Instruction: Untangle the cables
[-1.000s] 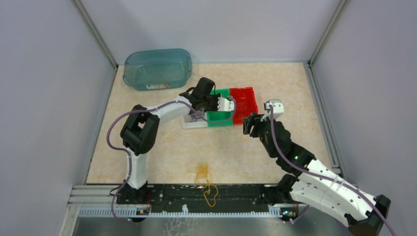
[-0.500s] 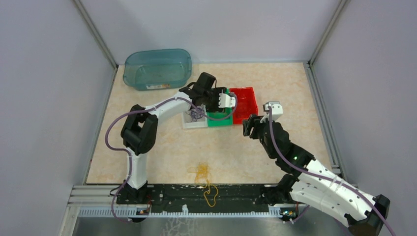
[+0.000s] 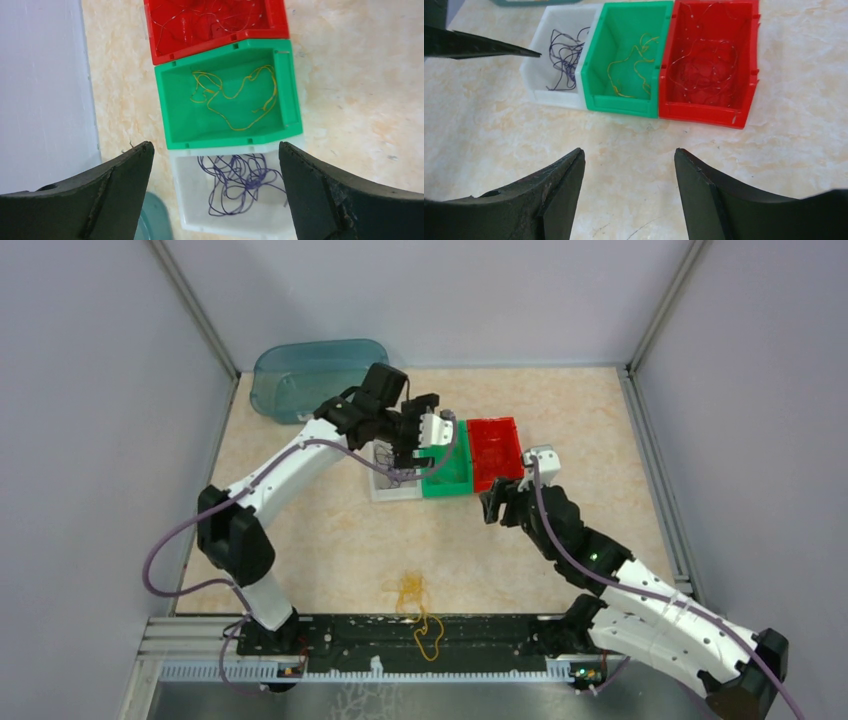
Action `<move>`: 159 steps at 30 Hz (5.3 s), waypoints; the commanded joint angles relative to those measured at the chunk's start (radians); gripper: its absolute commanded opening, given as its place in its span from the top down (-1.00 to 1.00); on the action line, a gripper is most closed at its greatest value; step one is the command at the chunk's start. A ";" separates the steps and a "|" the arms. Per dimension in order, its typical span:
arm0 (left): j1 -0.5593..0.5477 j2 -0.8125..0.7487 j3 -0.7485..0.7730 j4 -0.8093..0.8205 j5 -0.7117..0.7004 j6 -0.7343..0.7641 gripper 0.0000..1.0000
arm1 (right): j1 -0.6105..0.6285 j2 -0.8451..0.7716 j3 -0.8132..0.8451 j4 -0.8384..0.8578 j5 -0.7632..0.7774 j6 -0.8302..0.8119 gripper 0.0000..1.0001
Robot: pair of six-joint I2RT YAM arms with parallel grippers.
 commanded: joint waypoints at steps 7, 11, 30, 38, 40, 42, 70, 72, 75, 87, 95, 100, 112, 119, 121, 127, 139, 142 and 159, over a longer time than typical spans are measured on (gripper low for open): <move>0.019 -0.265 -0.270 -0.330 0.204 0.024 -0.95 | -0.009 0.132 0.013 0.137 -0.375 -0.044 -0.36; 0.003 -0.344 -0.459 -0.340 0.244 0.027 -0.83 | -0.007 0.188 -0.028 0.170 -0.395 -0.025 -0.35; -0.102 -0.300 -0.777 -0.089 0.215 -0.023 -0.61 | -0.008 0.170 -0.050 0.168 -0.315 -0.017 -0.33; -0.127 -0.259 -0.804 -0.011 0.224 -0.072 -0.32 | -0.007 0.150 -0.066 0.167 -0.294 -0.013 -0.30; -0.132 -0.261 -0.814 0.000 0.215 -0.076 -0.12 | -0.008 0.144 -0.069 0.166 -0.286 -0.013 -0.29; -0.135 -0.268 -0.822 0.000 0.194 -0.077 0.15 | -0.009 0.136 -0.069 0.166 -0.276 -0.011 -0.29; -0.137 -0.739 -0.561 -0.040 0.186 0.263 1.00 | -0.009 0.282 0.014 0.529 -0.640 0.095 -0.44; -0.140 -0.763 -0.571 -0.007 0.205 0.290 1.00 | -0.009 0.294 0.011 0.570 -0.686 0.115 -0.45; -0.146 -0.785 -0.580 0.002 0.225 0.364 1.00 | -0.009 0.308 0.008 0.611 -0.729 0.140 -0.45; -0.171 -0.830 -0.648 0.097 0.238 0.501 1.00 | -0.008 0.395 0.004 0.750 -0.865 0.230 -0.45; -0.188 -0.859 -0.677 0.202 0.270 0.510 1.00 | 0.002 0.444 0.017 0.785 -0.827 0.248 -0.45; -0.193 -0.877 -0.694 0.323 0.294 0.498 1.00 | 0.053 0.487 0.045 0.763 -0.734 0.217 -0.44; -0.213 -0.898 -0.672 0.558 0.317 0.459 1.00 | 0.075 0.510 -0.026 0.820 -0.546 0.245 -0.23; -0.214 -0.904 -0.628 0.625 0.320 0.453 1.00 | 0.075 0.545 -0.089 0.862 -0.489 0.252 -0.19; -0.215 -0.906 -0.603 0.660 0.308 0.450 1.00 | 0.076 0.570 -0.115 0.883 -0.473 0.263 -0.15; -0.214 -0.895 -0.541 0.665 0.287 0.466 1.00 | 0.076 0.597 -0.169 0.928 -0.467 0.286 -0.08; -0.213 -0.839 -0.382 0.760 0.203 0.522 1.00 | 0.075 0.615 -0.273 0.975 -0.433 0.316 -0.04; -0.214 -0.812 -0.326 0.782 0.169 0.563 1.00 | 0.075 0.625 -0.302 0.991 -0.430 0.324 -0.04; -0.213 -0.622 0.009 0.991 0.034 0.698 1.00 | 0.076 0.663 -0.397 0.983 -0.372 0.329 -0.10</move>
